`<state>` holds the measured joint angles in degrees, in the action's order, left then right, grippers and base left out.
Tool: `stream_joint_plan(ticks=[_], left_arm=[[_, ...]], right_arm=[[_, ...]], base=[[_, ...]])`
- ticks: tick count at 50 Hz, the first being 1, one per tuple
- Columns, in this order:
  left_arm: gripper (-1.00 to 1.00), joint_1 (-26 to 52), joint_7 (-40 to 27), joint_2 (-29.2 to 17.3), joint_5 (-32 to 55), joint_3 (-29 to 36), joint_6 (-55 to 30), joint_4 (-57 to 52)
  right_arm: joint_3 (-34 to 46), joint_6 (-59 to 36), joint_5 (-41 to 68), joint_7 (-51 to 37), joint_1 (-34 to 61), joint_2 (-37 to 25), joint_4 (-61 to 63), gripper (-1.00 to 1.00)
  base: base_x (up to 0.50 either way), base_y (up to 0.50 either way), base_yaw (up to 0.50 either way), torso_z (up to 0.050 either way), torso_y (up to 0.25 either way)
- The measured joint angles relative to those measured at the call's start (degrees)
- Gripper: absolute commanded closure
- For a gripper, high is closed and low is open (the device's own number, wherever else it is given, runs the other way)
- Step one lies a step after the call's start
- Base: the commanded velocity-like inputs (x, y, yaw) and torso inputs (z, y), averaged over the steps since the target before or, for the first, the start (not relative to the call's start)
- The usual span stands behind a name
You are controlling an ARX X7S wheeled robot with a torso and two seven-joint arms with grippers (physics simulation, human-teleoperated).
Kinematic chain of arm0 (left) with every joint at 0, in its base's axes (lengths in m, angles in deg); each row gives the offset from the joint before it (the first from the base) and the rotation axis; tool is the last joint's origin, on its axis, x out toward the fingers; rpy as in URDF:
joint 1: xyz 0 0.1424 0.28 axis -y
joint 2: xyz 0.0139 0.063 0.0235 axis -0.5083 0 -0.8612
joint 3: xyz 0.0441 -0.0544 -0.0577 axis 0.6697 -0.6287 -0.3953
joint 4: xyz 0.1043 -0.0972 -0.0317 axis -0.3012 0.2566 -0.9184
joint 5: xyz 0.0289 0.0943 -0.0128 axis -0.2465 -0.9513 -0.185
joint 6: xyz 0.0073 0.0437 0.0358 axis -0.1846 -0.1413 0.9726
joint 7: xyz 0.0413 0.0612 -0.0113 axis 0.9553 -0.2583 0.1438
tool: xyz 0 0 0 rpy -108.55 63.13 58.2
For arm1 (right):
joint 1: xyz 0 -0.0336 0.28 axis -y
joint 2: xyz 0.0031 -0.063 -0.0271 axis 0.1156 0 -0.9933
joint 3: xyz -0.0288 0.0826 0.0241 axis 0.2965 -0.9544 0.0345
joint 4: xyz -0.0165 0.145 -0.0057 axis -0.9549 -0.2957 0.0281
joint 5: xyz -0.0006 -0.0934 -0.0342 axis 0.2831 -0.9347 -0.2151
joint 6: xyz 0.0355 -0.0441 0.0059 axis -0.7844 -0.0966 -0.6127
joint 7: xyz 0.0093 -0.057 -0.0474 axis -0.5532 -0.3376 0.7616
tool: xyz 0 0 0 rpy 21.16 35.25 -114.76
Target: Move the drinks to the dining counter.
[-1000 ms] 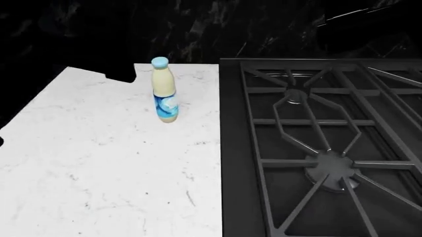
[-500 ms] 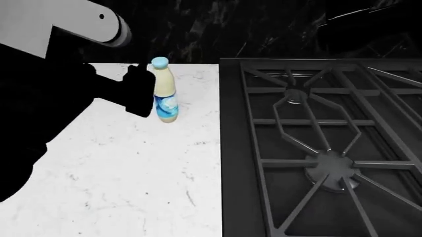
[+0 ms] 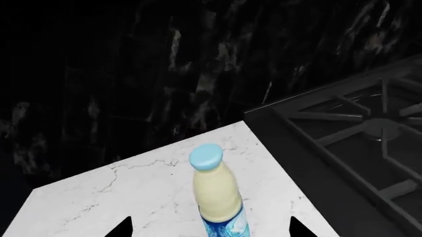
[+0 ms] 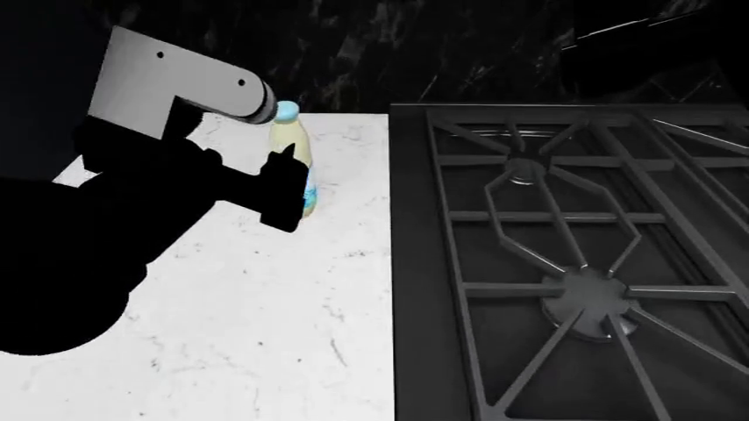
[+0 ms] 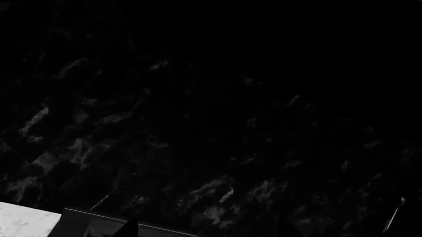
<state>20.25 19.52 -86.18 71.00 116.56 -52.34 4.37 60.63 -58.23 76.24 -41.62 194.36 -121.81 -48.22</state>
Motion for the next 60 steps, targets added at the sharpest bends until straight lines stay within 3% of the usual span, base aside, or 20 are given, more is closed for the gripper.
stream_joint_plan(ticks=[28,60], left_arm=[[-1.00,-8.3,6.8,2.6,-8.9,0.5,7.0,5.4],[-1.00,-9.8,11.2,7.3,-14.9,2.5,9.4,12.8]], right_arm=[[1.0,1.3,-0.4,0.7,-0.1,-1.1,0.8,-1.00],[1.6,2.6,-1.4,2.0,-0.7,-2.0,1.3,-1.00]], base=[[0.00,0.00,0.00,0.000,0.000],[0.00,0.00,0.00,0.000,0.000]])
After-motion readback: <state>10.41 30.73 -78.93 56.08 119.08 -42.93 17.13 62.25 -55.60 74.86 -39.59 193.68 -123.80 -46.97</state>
